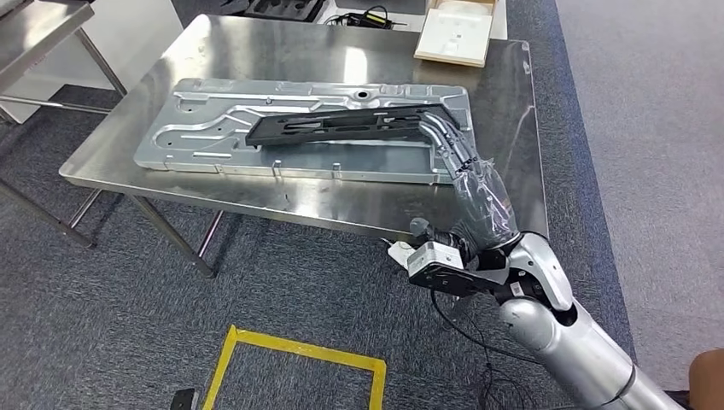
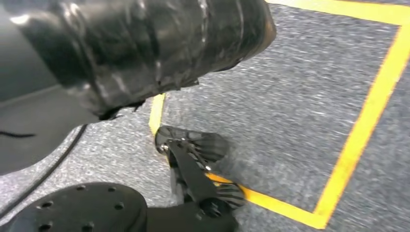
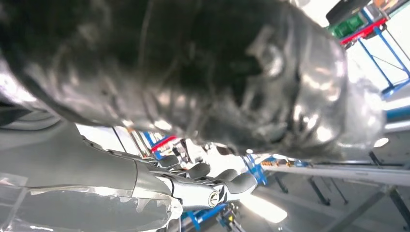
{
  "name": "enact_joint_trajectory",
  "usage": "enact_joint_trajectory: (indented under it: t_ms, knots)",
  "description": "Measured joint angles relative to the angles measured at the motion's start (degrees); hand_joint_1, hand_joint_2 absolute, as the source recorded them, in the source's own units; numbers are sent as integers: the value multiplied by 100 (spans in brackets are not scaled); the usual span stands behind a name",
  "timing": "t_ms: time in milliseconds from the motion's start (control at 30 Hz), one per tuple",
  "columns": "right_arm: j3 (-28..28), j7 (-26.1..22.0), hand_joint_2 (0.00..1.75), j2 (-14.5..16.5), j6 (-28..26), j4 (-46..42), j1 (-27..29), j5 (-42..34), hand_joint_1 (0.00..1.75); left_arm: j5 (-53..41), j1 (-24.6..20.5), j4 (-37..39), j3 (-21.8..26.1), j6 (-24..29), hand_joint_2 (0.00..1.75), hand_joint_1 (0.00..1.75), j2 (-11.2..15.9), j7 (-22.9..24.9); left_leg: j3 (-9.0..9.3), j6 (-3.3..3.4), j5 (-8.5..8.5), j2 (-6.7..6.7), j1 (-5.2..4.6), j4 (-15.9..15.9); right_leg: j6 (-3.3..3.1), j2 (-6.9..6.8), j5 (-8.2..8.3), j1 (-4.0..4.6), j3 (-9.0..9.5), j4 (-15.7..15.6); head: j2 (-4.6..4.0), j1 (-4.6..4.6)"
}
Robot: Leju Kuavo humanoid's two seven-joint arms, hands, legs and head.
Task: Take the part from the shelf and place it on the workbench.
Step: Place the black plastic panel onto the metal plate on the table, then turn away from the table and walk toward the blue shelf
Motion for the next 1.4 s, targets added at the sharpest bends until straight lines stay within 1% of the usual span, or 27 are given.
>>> enact_joint_trajectory:
  t_ms: [67, 100, 133, 200, 233, 267, 333, 367, 400, 433, 467, 533, 567, 633, 667, 733, 767, 833, 900, 933, 967, 1033, 1100, 1200, 1267, 1333, 1400]
  knots:
    - [-21, -68, 0, 33, 7, 29, 12, -143, 0, -3, -23, 0, 0, 9, 0, 0, 7, -4, 665, 66, -137, 2, -52, -860, 48, -9, 99, 5, -79, -2, 0, 4]
    - [-29, -124, 0, 50, 20, 47, 17, -231, 0, -4, -32, 0, 0, 16, 0, 0, 12, -8, 872, 89, -239, 1, -74, -1161, 80, -21, 147, 0, -78, -12, 0, 0]
    - [-34, -181, 0, 68, 40, 69, 20, -308, 0, -7, -39, 0, 0, 23, 0, 0, 17, -10, 956, 109, -292, 0, -90, -1325, 118, -35, 194, -8, -67, -32, 0, -5]
    - [-34, -289, 0, 102, 68, 127, 20, -401, 0, -8, -38, 0, 0, 32, 0, 0, 25, -14, 945, 163, -180, -7, -90, -1404, 189, -54, 241, -25, -66, -49, 0, -20]
    - [-33, -331, 0, 120, 69, 158, 20, -419, 0, -7, -36, 0, 0, 33, 0, 0, 27, -17, 931, 196, -113, -11, -85, -1435, 212, -53, 159, -26, -106, 36, 0, -18]
    - [-33, -372, 0, 140, 55, 191, 22, -427, 0, -6, -34, 0, 0, 33, 0, 0, 28, -21, 904, 226, -39, -17, -79, -1462, 227, -48, -12, -23, -190, 243, 0, -12]
    - [-29, -428, 0, 196, 21, 259, 34, -416, 0, -4, -31, 0, 0, 37, 0, 0, 29, -29, 795, 262, 61, -45, -80, -1461, 239, -38, -489, -23, -426, 939, 0, -6]
    - [-25, -449, 0, 228, 5, 300, 43, -405, 0, -3, -30, 0, 0, 47, 0, 0, 29, -31, 733, 265, 104, -72, -82, -1450, 248, -37, -661, -25, -512, 1263, 0, -5]
    - [-16, -467, 0, 266, -8, 347, 51, -394, 0, -3, -31, 0, 0, 76, 0, 0, 25, -28, 672, 259, 139, -108, -81, -1433, 256, -35, -730, -27, -512, 1426, 0, -7]
    - [-6, -489, 0, 309, -21, 394, 54, -386, 0, -3, -37, 0, 0, 126, 0, 0, 11, -19, 615, 250, 165, -154, -79, -1404, 258, -31, -697, -31, -399, 1375, 0, -6]
    - [4, -511, 0, 351, -34, 437, 51, -380, 0, -4, -47, 0, 0, 188, 0, 0, -12, -5, 566, 239, 182, -204, -76, -1367, 256, -7, -584, -40, -180, 1112, 0, -5]
    - [26, -545, 0, 440, -62, 511, 30, -374, 0, -7, -79, -2, 0, 296, 0, 0, -75, 27, 468, 206, 183, -303, -72, -1263, 229, 173, -422, -60, 306, 381, 0, -7]
    - [37, -555, 0, 481, -75, 542, 18, -371, 0, -9, -95, -3, 0, 324, 0, 0, -98, 39, 414, 180, 182, -348, -71, -1215, 210, 251, -397, -66, 443, 145, 0, -9]
    - [61, -577, 0, 567, -99, 602, 5, -364, 0, -13, -119, -4, -1, 343, 0, 0, -131, 52, 323, 111, 200, -424, -52, -1160, 168, 287, -413, -44, 489, 25, 0, -11]
    - [74, -590, 0, 610, -107, 632, -4, -361, 0, -13, -120, -4, -1, 343, 0, 0, -144, 57, 298, 75, 215, -468, -39, -1160, 134, 225, -394, -36, 483, 15, 0, -10]
    - [97, -615, 0, 681, -113, 696, -34, -360, 0, -10, -123, -5, -2, 334, 0, 0, -175, 52, 227, 12, 160, -405, -18, -1058, 60, 107, -358, -34, 499, -41, 0, -17]
    - [107, -629, 0, 716, -116, 724, -51, -358, 0, -8, -130, -6, -2, 330, 0, 0, -186, 47, 133, -17, 59, -319, -13, -881, 27, 43, -339, -43, 507, -70, 0, -27]
    - [129, -651, 0, 772, -128, 775, -66, -353, 0, -1, -151, -7, -2, 328, 0, 0, -195, 32, -195, -74, -248, -132, 3, -235, -2, -76, -326, -39, 503, -88, 0, -48]
    - [158, -660, 0, 813, -140, 831, -64, -350, 0, 9, -144, -7, -2, 328, 0, 0, -196, 19, -491, -116, -408, -79, 23, 321, -6, -203, -326, -30, 492, -87, 0, -49]
    - [170, -665, 0, 831, -149, 856, -63, -351, 0, 15, -129, -7, -2, 328, 0, 0, -196, 13, -511, -128, -345, -67, 30, 339, -7, -269, -326, -27, 489, -87, 0, -49]
    - [179, -672, 0, 849, -160, 879, -64, -356, 0, 24, -115, -7, -2, 328, 0, 0, -196, 8, -413, -132, -190, -40, 34, 131, -6, -333, -327, -26, 490, -86, 0, -49]
    - [191, -692, 0, 884, -187, 913, -69, -376, 0, 36, -107, -7, -2, 329, 0, 0, -196, -5, -22, -120, 158, 153, 21, -641, 9, -450, -330, -13, 497, -85, 0, -50]
    - [204, -713, 0, 908, -219, 938, -79, -405, 0, 39, -119, -7, -2, 333, 0, 0, -197, -19, 219, -69, 300, 301, -17, -1142, 61, -545, -330, 8, 503, -85, 0, -43]
    - [230, -722, 0, 935, -240, 968, -86, -431, 0, 40, -98, -7, -2, 343, 0, 0, -193, -24, 216, 35, 335, 177, -36, -1222, 165, -633, -337, -2, 512, -83, 0, -37]
    - [240, -723, 0, 949, -244, 987, -90, -433, 0, 41, -84, -7, -2, 346, 0, 0, -192, -24, 237, 122, 385, 74, -18, -1269, 214, -447, -488, -22, 435, 110, 0, -21]
    - [249, -725, 0, 952, -248, 1007, -83, -433, 0, 41, -95, -7, -3, 346, 0, 0, -192, -26, 239, 182, 415, -30, -17, -1286, 217, -166, -837, -26, 157, 734, 0, 6]
    - [260, -725, 0, 952, -249, 1037, -61, -433, 0, 42, -105, -7, -4, 346, 0, 0, -191, -27, 222, 203, 425, -165, -31, -1278, 206, -63, -1097, -21, -160, 1418, 0, 18]
